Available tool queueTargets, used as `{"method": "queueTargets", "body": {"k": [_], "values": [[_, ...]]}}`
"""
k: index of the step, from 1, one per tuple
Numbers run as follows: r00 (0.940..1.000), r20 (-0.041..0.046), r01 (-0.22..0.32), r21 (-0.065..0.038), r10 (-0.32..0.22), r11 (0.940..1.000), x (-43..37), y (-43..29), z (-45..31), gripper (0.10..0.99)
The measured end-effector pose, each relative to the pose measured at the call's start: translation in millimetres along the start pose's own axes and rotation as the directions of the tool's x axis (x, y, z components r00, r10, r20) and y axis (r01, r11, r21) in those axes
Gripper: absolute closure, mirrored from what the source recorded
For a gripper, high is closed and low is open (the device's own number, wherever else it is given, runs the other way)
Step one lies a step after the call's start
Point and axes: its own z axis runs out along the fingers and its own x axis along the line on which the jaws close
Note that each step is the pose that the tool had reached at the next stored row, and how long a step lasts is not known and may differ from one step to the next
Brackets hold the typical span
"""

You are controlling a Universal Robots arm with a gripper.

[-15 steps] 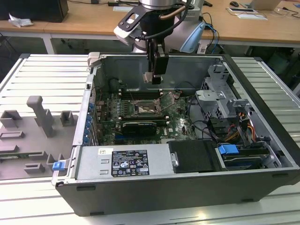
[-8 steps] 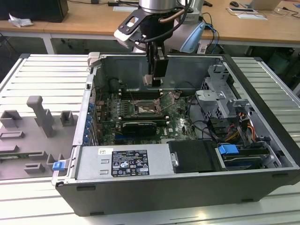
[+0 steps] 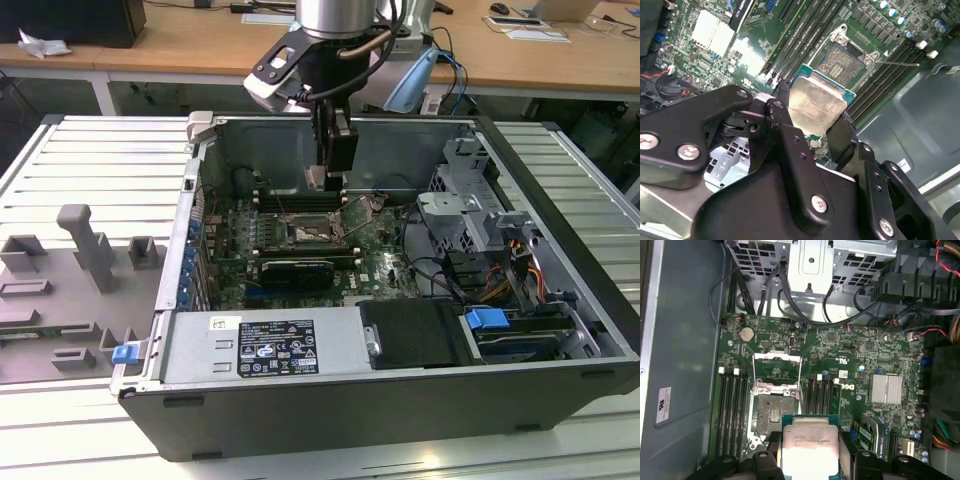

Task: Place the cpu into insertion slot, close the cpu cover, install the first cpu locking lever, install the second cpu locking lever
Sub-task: 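Place the cpu into insertion slot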

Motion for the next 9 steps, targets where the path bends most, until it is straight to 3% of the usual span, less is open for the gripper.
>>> {"method": "queueTargets", "body": {"k": [3, 9], "values": [[1.0, 0.0001, -0.002, 0.0, 0.002, 1.0, 0.5, -0.5, 11.0, 0.545], [1.0, 0.0, -0.001, 0.0, 0.001, 1.0, 1.2, -1.2, 26.0, 0.545]]}}
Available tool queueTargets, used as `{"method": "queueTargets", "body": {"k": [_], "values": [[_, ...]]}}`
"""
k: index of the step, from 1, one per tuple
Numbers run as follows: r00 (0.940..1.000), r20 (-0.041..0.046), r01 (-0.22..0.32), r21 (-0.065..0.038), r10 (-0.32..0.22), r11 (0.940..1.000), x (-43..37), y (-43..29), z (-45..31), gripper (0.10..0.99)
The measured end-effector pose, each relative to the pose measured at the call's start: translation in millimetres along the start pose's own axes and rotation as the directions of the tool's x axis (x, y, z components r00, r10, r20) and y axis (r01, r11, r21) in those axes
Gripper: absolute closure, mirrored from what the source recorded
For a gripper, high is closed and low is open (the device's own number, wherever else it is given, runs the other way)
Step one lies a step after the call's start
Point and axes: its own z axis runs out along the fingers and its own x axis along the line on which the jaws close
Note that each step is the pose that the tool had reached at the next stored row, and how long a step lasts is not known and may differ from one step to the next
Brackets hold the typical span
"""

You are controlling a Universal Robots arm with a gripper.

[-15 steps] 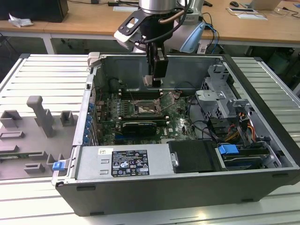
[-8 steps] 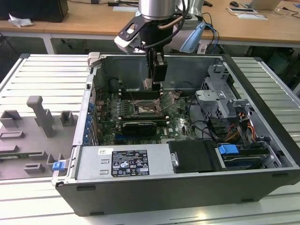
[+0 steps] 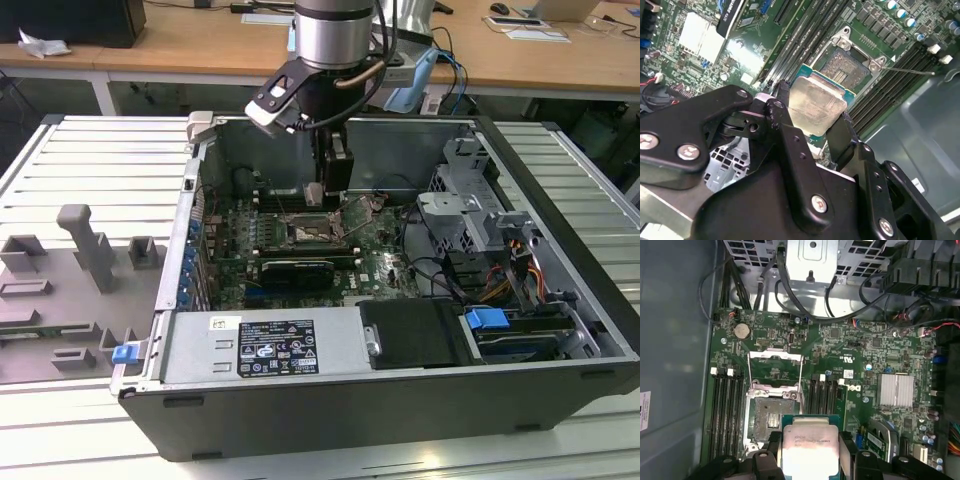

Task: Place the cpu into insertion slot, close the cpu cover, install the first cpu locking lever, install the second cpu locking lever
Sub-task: 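Place the cpu into insertion slot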

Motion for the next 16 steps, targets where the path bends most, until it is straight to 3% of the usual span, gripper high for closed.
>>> {"method": "queueTargets", "body": {"k": [8, 16], "values": [[1.0, 0.0031, 0.0, 0.0, 0.0, 1.0, 4.5, -0.1, 7.1, 0.545], [1.0, 0.0052, 0.0, 0.0, 0.0, 1.0, 12.7, -0.2, 20.6, 0.545]]}}
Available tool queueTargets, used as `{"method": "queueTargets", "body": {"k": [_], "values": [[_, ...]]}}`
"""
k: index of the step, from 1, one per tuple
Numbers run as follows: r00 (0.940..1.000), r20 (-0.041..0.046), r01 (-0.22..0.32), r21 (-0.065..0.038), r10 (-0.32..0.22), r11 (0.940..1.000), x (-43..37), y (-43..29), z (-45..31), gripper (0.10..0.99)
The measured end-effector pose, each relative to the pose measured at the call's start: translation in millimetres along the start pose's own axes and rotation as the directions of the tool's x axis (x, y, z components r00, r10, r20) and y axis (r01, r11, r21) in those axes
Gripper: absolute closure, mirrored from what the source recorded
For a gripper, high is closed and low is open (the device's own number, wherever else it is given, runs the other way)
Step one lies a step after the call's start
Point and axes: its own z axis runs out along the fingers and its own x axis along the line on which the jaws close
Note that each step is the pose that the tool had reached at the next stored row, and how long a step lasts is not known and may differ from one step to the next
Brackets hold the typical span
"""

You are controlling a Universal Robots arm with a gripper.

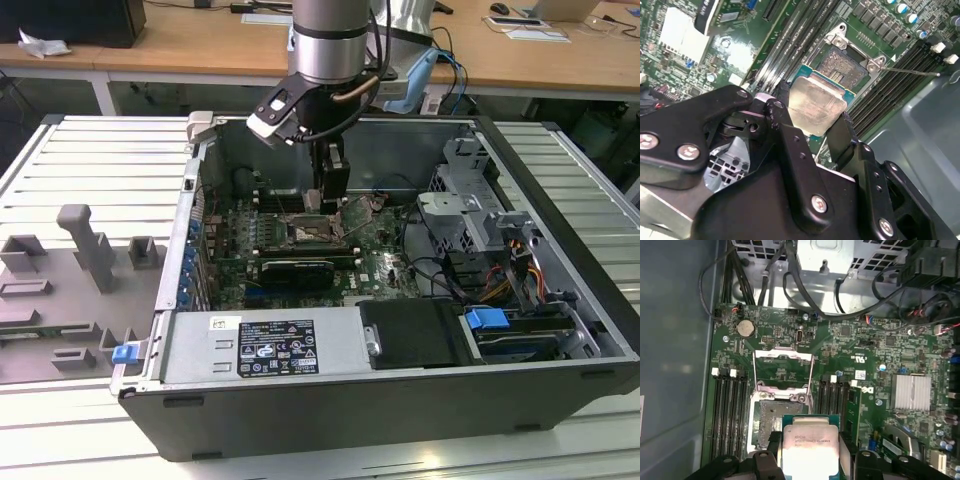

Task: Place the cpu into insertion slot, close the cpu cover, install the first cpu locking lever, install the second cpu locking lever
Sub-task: 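Place the cpu into insertion slot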

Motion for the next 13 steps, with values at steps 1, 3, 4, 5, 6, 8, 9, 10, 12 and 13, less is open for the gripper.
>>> {"method": "queueTargets", "body": {"k": [1, 3, 4, 5, 6, 8, 9, 10, 12, 13], "values": [[1.0, 0.0, -0.001, 0.0, 0.001, 1.0, 0.4, 0.0, 1.4, 0.545], [0.9992, 0.0021, -0.041, 0.002, 0.041, 0.9992, 0.9, -0.3, 7.2, 0.545], [0.999, 0.0022, -0.045, 0.002, 0.045, 0.999, 2.8, -0.4, 10.7, 0.545], [0.999, 0.0024, -0.045, 0.002, 0.045, 0.999, 4.1, -0.3, 12.5, 0.545], [0.999, 0.0022, -0.045, 0.002, 0.045, 0.999, 6.3, -0.3, 14.4, 0.545], [0.999, 0.0023, -0.045, 0.002, 0.045, 0.999, 11.4, -0.2, 18.4, 0.545], [0.999, 0.0022, -0.045, 0.002, 0.045, 0.999, 13.7, -0.1, 20.5, 0.545], [0.999, 0.0021, -0.044, 0.002, 0.044, 0.999, 15.3, -0.1, 22.3, 0.545], [0.9991, 0.002, -0.041, 0.002, 0.041, 0.9991, 17.4, -0.2, 26.4, 0.545], [0.9993, 0.0019, -0.036, 0.002, 0.036, 0.9993, 19.0, -0.2, 29.0, 0.545]]}}
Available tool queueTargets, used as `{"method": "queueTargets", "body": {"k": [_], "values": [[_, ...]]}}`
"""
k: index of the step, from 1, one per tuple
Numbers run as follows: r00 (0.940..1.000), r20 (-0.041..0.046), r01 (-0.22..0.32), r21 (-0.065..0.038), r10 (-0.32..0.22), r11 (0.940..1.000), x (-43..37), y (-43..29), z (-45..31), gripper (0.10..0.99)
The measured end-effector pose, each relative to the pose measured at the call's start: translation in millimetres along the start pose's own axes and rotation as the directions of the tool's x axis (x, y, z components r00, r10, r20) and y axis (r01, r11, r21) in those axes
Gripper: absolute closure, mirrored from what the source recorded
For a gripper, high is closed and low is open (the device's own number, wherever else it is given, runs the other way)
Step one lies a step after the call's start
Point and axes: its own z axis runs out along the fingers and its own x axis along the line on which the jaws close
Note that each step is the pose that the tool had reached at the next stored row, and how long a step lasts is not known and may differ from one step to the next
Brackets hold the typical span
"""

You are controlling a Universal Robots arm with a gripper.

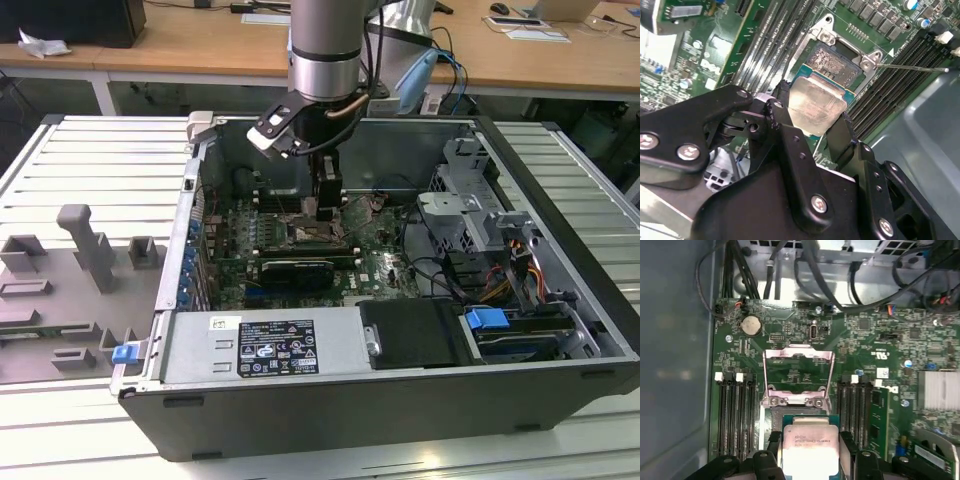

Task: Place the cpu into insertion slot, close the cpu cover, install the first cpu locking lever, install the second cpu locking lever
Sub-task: 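Place the cpu into insertion slot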

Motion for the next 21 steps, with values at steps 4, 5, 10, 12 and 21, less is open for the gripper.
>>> {"method": "queueTargets", "body": {"k": [4, 5, 10, 12, 21], "values": [[0.9999, -0.0007, 0.014, -0.001, -0.014, 0.9999, 3.8, -0.5, 10.3, 0.545], [0.9999, -0.0008, 0.014, -0.001, -0.014, 0.9999, 4.0, -1.2, 12.9, 0.545], [0.9999, -0.0007, 0.014, -0.001, -0.014, 0.9999, 4.6, -5.3, 22.7, 0.545], [0.9999, -0.0007, 0.014, -0.001, -0.014, 0.9999, 4.8, -6.3, 25.1, 0.545], [0.9997, 0.001, -0.023, 0.001, 0.023, 0.9997, 5.9, -9.3, 35.7, 0.545]]}}
